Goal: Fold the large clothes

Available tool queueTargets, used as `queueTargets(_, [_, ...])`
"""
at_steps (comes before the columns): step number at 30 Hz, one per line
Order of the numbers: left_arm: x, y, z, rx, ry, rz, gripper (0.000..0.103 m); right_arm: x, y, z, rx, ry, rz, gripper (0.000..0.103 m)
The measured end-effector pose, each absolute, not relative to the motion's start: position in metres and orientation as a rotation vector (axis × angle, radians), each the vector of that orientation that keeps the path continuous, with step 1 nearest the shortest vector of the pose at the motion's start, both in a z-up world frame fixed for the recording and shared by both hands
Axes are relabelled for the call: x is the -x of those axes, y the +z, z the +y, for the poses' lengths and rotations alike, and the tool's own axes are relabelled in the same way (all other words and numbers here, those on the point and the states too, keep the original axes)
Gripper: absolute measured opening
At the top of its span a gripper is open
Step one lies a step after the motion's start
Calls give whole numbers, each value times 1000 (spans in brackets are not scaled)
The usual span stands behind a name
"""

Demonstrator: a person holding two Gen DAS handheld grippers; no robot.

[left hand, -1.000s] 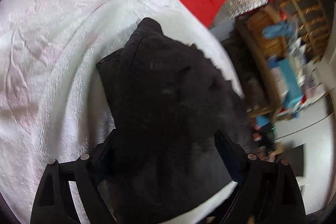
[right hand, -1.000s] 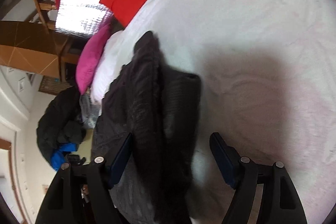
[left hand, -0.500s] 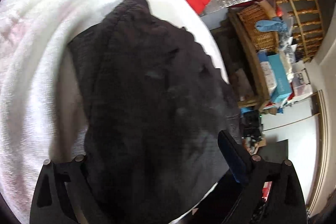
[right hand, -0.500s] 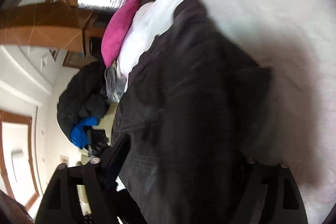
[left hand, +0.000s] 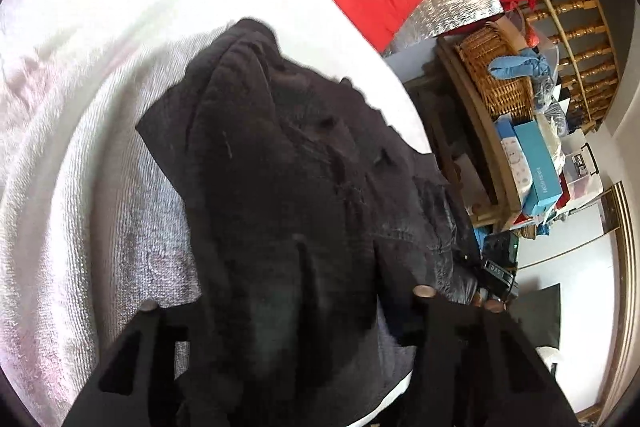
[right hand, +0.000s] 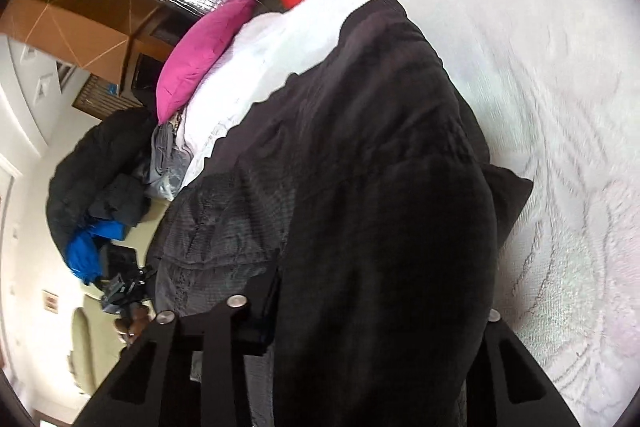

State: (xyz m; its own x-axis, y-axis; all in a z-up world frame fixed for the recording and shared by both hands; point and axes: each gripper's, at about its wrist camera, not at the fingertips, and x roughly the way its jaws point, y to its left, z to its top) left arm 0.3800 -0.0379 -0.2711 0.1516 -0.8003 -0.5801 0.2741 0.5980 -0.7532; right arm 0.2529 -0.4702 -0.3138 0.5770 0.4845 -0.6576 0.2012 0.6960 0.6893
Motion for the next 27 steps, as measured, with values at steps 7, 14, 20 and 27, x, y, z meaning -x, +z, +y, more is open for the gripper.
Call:
queueTargets(7, [-367, -241, -38, 534, -836, 1084, 31, -242, -282, -469, -767, 190, 882, 35])
queueTargets(14, [-351, -219, -35, 517, -856, 1015, 29, -224, -261, -470, -776, 220, 800, 34])
queueTargets(20, [-368, -260, -26, 502, -706, 1179, 49, -231, -291, -478, -815, 165, 938, 34])
queueTargets(27, [-380, -300, -17, 499, -572, 1337, 72, -238, -321, -486, -860, 126, 1055, 59])
